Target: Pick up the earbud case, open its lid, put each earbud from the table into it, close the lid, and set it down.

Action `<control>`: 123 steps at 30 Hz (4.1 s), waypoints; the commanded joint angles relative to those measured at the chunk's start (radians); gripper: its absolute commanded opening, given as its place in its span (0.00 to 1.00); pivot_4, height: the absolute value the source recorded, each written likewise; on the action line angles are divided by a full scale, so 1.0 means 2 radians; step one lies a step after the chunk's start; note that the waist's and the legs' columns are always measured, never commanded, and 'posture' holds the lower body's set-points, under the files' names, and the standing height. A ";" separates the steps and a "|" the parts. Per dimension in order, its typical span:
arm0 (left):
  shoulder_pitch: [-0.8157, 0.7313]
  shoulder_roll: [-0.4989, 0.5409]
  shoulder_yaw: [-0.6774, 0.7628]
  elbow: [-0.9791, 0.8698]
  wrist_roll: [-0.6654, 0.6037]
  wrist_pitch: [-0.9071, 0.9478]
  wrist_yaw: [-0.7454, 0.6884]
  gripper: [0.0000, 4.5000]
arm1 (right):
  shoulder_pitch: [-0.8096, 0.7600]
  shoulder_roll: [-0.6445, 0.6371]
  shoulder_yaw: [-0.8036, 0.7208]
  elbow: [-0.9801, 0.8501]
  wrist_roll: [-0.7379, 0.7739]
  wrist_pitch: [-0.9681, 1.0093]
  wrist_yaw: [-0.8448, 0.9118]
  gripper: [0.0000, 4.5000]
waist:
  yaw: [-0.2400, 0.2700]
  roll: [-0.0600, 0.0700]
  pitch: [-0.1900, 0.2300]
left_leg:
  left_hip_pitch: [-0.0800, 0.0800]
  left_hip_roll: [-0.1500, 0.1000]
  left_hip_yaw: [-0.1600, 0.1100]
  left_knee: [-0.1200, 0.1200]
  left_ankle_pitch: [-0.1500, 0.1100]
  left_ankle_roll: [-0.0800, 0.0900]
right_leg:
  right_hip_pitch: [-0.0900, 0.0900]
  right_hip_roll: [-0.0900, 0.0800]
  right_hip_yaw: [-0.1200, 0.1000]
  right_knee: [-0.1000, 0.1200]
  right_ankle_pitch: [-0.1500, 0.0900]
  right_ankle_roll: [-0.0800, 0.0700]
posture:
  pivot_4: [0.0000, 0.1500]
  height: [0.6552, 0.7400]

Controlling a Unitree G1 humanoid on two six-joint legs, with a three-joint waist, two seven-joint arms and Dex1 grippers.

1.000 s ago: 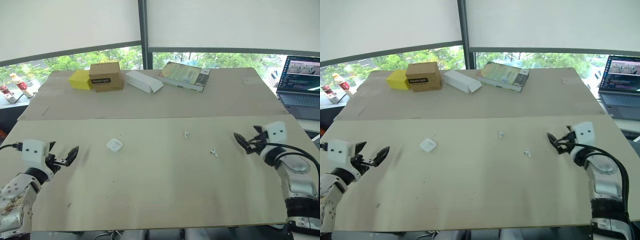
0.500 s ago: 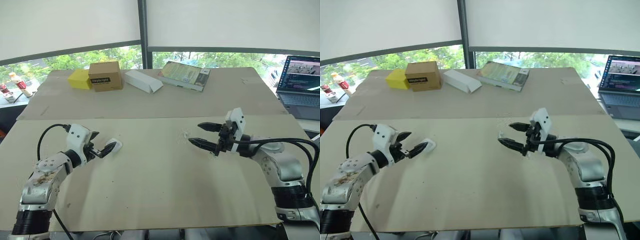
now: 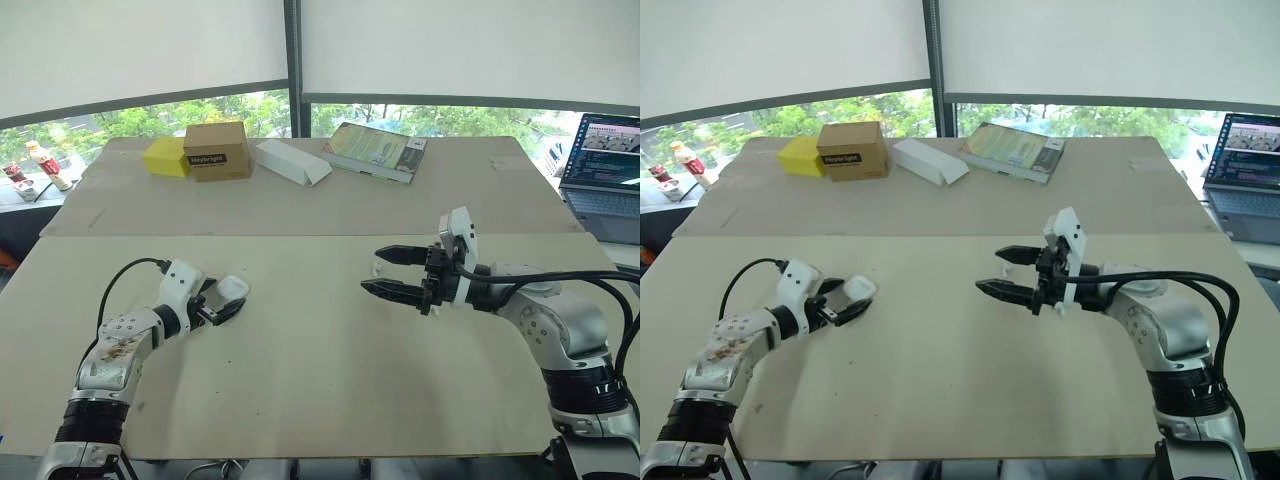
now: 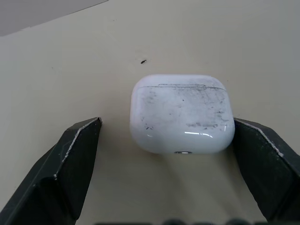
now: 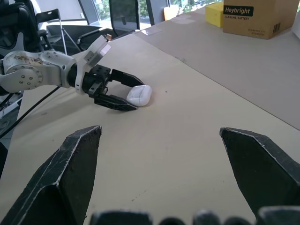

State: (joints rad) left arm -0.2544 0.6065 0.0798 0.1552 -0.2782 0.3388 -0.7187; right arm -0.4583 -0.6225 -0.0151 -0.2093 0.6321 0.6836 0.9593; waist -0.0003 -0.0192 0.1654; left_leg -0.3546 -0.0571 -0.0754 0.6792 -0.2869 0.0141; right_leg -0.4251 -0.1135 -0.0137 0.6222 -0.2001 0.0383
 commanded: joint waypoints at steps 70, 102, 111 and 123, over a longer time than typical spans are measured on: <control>-0.255 -0.006 -0.152 0.237 0.217 -0.794 0.082 0.90 | -0.153 0.172 -0.005 0.064 0.075 0.168 -0.147 0.20 | -0.009 -0.001 0.001 | -0.017 -0.002 0.001 0.008 0.003 -0.001 | -0.016 0.001 0.001 0.004 0.009 0.000 | 1.00 1.00; -0.280 0.016 -0.163 0.048 0.029 -0.182 -0.215 0.60 | -0.155 0.043 0.185 0.096 -0.299 -0.219 -0.001 0.17 | -0.020 -0.001 0.001 | -0.017 -0.001 0.001 0.009 0.004 -0.003 | -0.015 0.003 0.001 0.004 0.009 0.000 | 1.00 1.00; -0.304 -0.001 -0.162 0.057 0.044 -0.166 -0.255 0.60 | -0.167 0.052 0.185 0.080 -0.314 -0.194 0.007 0.17 | -0.020 -0.001 0.001 | -0.017 -0.001 0.001 0.009 0.004 -0.003 | -0.015 0.003 0.001 0.004 0.009 0.000 | 1.00 1.00; -0.301 -0.011 -0.163 0.055 0.065 -0.165 -0.271 0.60 | -0.165 0.054 0.183 0.065 -0.315 -0.177 0.009 0.17 | -0.020 -0.001 0.001 | -0.017 -0.001 0.001 0.010 0.004 -0.003 | -0.015 0.003 0.001 0.004 0.009 0.000 | 1.00 1.00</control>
State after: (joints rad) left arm -0.8420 0.5876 -0.2570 0.2796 -0.1536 0.0239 -1.2669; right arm -0.7732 -0.5165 0.3714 -0.0304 0.0009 0.3237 0.9792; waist -0.0402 -0.0222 0.1670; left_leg -0.3891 -0.0596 -0.0735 0.6987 -0.2780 0.0088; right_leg -0.4554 -0.1081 -0.0114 0.6308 -0.1816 0.0378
